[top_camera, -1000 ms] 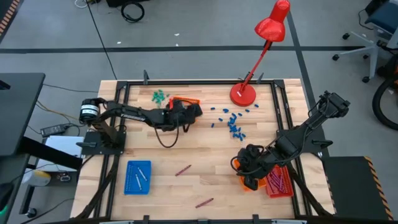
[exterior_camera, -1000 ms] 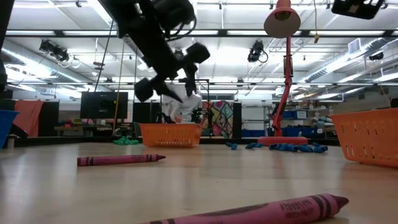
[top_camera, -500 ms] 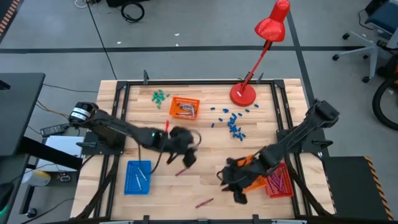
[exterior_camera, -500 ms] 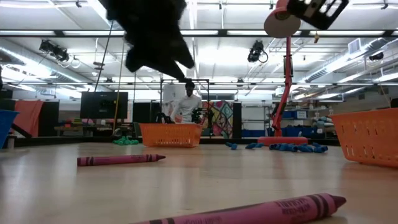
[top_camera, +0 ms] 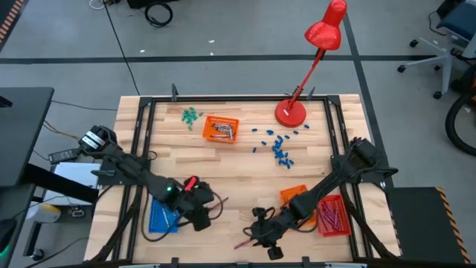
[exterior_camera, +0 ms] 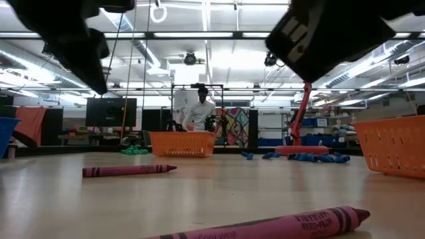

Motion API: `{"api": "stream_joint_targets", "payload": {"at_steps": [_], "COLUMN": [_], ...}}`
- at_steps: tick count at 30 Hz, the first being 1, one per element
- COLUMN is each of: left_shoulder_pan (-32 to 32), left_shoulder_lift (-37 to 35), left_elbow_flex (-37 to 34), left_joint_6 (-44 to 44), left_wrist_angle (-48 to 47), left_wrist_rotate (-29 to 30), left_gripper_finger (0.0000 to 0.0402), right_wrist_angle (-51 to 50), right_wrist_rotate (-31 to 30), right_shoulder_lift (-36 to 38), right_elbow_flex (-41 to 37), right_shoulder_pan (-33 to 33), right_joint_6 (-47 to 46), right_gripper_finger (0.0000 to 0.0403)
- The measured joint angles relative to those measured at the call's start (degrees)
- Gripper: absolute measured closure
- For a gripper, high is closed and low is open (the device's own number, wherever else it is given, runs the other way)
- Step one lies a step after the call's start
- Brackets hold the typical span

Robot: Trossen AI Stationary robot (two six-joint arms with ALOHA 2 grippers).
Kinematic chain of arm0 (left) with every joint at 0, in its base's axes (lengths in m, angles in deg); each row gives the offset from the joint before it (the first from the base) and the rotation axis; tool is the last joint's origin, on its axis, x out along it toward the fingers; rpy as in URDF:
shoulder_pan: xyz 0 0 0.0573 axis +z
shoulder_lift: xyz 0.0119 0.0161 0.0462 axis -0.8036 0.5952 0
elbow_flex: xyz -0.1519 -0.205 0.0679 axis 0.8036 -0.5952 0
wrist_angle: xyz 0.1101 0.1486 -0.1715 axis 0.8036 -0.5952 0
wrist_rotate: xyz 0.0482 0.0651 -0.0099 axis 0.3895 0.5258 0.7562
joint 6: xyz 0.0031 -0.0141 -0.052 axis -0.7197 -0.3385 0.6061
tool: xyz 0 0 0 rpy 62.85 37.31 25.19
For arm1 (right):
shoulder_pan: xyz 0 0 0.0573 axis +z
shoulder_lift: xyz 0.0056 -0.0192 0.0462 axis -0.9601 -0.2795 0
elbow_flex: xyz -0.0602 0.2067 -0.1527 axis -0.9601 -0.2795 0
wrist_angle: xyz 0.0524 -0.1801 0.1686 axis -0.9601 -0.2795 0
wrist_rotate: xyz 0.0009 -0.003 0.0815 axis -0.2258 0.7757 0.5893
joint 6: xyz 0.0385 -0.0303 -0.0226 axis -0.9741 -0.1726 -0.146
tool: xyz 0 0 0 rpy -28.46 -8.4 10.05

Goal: Sort crayons
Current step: Put the red crayon into the red bin

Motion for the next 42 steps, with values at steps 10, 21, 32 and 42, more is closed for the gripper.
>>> {"api": "stream_joint_targets", "payload": {"at_steps": [10,21,32,42], "left_shoulder_pan": [-2.7,-3.6,-5.3,-5.4], "left_shoulder_lift": [0.0,-0.1,-0.1,-0.1], "left_elbow_flex": [0.0,0.0,0.0,0.0], "left_joint_6": [2.2,3.6,4.3,6.9], "left_wrist_angle": [-5.6,-13.2,-15.5,-15.9], "left_wrist_rotate": [-1.0,-6.5,-6.5,-6.4], "left_gripper_finger": [0.0210,0.0210,0.0210,0.0210], "right_wrist_angle": [-3.6,-8.6,-9.7,-11.7], "right_wrist_rotate": [-5.0,-8.9,-6.7,-5.2], "right_shoulder_lift": [-10.1,-13.1,-14.0,-14.0], "right_elbow_flex": [10.8,11.6,11.6,11.8], "right_shoulder_pan": [0.0,0.1,-1.0,-2.6], "right_joint_6": [5.6,10.2,10.2,7.2], "right_gripper_finger": [0.0287,0.0290,0.0308,0.0343]}}
